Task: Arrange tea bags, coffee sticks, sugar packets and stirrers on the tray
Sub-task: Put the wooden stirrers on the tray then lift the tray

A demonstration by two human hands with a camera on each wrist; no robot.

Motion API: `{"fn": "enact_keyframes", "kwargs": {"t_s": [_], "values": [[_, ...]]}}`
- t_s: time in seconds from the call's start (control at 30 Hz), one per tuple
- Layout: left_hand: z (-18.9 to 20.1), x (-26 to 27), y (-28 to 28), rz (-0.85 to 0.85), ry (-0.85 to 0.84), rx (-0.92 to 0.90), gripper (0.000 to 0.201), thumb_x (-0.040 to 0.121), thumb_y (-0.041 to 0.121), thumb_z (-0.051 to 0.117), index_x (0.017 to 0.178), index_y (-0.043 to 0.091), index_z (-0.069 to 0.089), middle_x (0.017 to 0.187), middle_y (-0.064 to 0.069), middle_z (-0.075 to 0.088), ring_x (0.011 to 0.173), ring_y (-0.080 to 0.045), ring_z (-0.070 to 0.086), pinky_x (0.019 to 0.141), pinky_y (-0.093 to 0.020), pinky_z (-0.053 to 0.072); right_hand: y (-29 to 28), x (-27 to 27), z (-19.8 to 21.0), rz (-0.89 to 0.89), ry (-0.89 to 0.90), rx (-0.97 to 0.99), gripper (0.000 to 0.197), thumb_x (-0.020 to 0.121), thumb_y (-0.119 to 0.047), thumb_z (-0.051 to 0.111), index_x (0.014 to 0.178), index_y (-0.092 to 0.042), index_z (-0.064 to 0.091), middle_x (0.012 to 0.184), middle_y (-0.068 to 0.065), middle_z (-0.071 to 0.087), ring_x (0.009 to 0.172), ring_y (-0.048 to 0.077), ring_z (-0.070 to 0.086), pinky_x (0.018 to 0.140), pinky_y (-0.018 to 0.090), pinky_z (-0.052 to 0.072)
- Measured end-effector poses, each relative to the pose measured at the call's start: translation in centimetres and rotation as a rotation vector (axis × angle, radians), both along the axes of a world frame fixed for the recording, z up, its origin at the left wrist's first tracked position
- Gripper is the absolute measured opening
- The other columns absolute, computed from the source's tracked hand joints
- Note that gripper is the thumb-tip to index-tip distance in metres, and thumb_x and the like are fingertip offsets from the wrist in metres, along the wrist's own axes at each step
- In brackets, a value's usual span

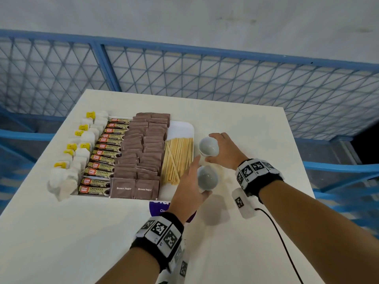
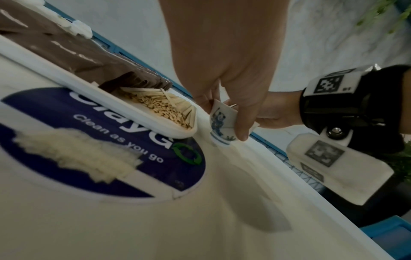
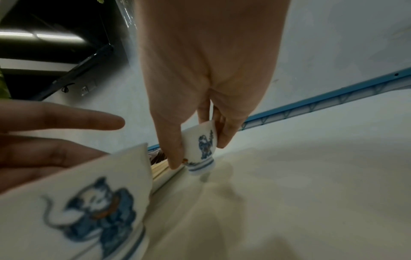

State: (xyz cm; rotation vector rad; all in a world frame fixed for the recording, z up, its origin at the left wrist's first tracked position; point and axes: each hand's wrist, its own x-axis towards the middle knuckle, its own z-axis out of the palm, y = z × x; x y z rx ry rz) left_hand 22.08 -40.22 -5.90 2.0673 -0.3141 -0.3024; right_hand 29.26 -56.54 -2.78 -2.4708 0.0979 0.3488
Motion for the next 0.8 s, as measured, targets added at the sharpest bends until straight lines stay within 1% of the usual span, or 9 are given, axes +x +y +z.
{"fn": "enact_keyframes", "kwargs": {"t_s": [0.07, 0.1, 0.2, 0.27, 0.37, 0.43, 0.6, 0.73, 0.8], "values": [[-0.09, 0.17, -0.1, 0.011, 0.013, -0.005, 0.097, 0.073, 0.017, 0.078, 0.148, 0.026, 0.017, 0.141, 0.0, 0.043, 0.131, -0.014, 0.038, 0.109, -0.029, 0.03, 0.03, 0.18, -0.25, -0.01, -0.01, 0.016, 0.081, 0.076, -0.021, 0.076, 0.141, -0.012, 0.028, 0.139, 0.008, 0.03, 0.124, 0.021, 0.04, 0.093, 0.018, 0.028], [-0.12, 0.3, -0.13, 0.015, 0.016, -0.006, 0.098, 0.073, 0.017, 0.079, 0.148, 0.026, 0.016, 0.141, 0.0, 0.043, 0.131, -0.015, 0.038, 0.109, -0.029, 0.03, 0.07, 0.26, -0.39, -0.013, -0.012, 0.025, 0.081, 0.076, -0.02, 0.076, 0.141, -0.012, 0.028, 0.139, 0.008, 0.03, 0.124, 0.021, 0.04, 0.093, 0.018, 0.029], [-0.12, 0.5, -0.13, 0.013, 0.015, 0.008, 0.098, 0.074, 0.017, 0.078, 0.148, 0.024, 0.015, 0.143, -0.001, 0.041, 0.132, -0.015, 0.037, 0.104, -0.02, 0.025, 0.21, 0.37, -0.73, -0.015, -0.006, 0.037, 0.082, 0.076, -0.02, 0.076, 0.141, -0.012, 0.028, 0.14, 0.008, 0.029, 0.125, 0.022, 0.04, 0.094, 0.019, 0.03], [-0.16, 0.54, -0.15, 0.011, 0.014, 0.005, 0.098, 0.073, 0.017, 0.079, 0.148, 0.024, 0.016, 0.142, -0.001, 0.042, 0.132, -0.016, 0.037, 0.104, -0.021, 0.026, 0.27, 0.36, -0.9, -0.026, -0.007, 0.05, 0.082, 0.076, -0.02, 0.076, 0.141, -0.012, 0.028, 0.14, 0.008, 0.029, 0.125, 0.022, 0.04, 0.096, 0.021, 0.03], [-0.03, 0.59, -0.22, 0.016, 0.016, 0.002, 0.097, 0.073, 0.015, 0.079, 0.148, 0.023, 0.018, 0.142, -0.002, 0.043, 0.132, -0.016, 0.038, 0.106, -0.025, 0.027, 0.41, 0.33, -0.96, -0.038, -0.015, 0.066, 0.084, 0.075, -0.02, 0.077, 0.142, -0.012, 0.027, 0.141, 0.008, 0.029, 0.126, 0.022, 0.04, 0.095, 0.02, 0.029], [-0.01, 0.71, -0.31, 0.014, 0.019, 0.008, 0.095, 0.073, 0.014, 0.078, 0.147, 0.022, 0.019, 0.142, -0.002, 0.042, 0.132, -0.016, 0.037, 0.105, -0.023, 0.026, 0.45, 0.32, -0.97, -0.044, -0.014, 0.082, 0.085, 0.075, -0.021, 0.077, 0.142, -0.013, 0.027, 0.141, 0.008, 0.03, 0.126, 0.022, 0.039, 0.095, 0.02, 0.029], [-0.12, 0.72, -0.52, 0.003, 0.015, 0.039, 0.092, 0.075, 0.012, 0.077, 0.147, 0.02, 0.02, 0.143, -0.004, 0.039, 0.132, -0.016, 0.035, 0.1, -0.014, 0.02, 0.49, 0.22, -1.03, -0.067, -0.01, 0.11, 0.088, 0.073, -0.022, 0.079, 0.143, -0.015, 0.026, 0.141, 0.009, 0.032, 0.127, 0.023, 0.038, 0.101, 0.027, 0.031], [0.1, 0.73, -0.59, -0.014, 0.021, 0.054, 0.092, 0.077, 0.012, 0.075, 0.148, 0.02, 0.017, 0.144, -0.003, 0.037, 0.134, -0.016, 0.033, 0.101, -0.016, 0.019, 0.56, 0.0, -0.83, -0.081, -0.011, 0.132, 0.09, 0.072, -0.021, 0.079, 0.143, -0.016, 0.025, 0.14, 0.01, 0.033, 0.127, 0.024, 0.039, 0.104, 0.031, 0.032], [-0.01, 0.71, -0.58, -0.044, 0.031, 0.069, 0.096, 0.077, 0.013, 0.075, 0.149, 0.02, 0.013, 0.144, -0.003, 0.037, 0.135, -0.016, 0.032, 0.104, -0.018, 0.019, 0.45, -0.04, -0.9, -0.09, 0.003, 0.159, 0.094, 0.071, -0.019, 0.08, 0.145, -0.017, 0.022, 0.14, 0.011, 0.031, 0.128, 0.024, 0.037, 0.108, 0.035, 0.033]]}}
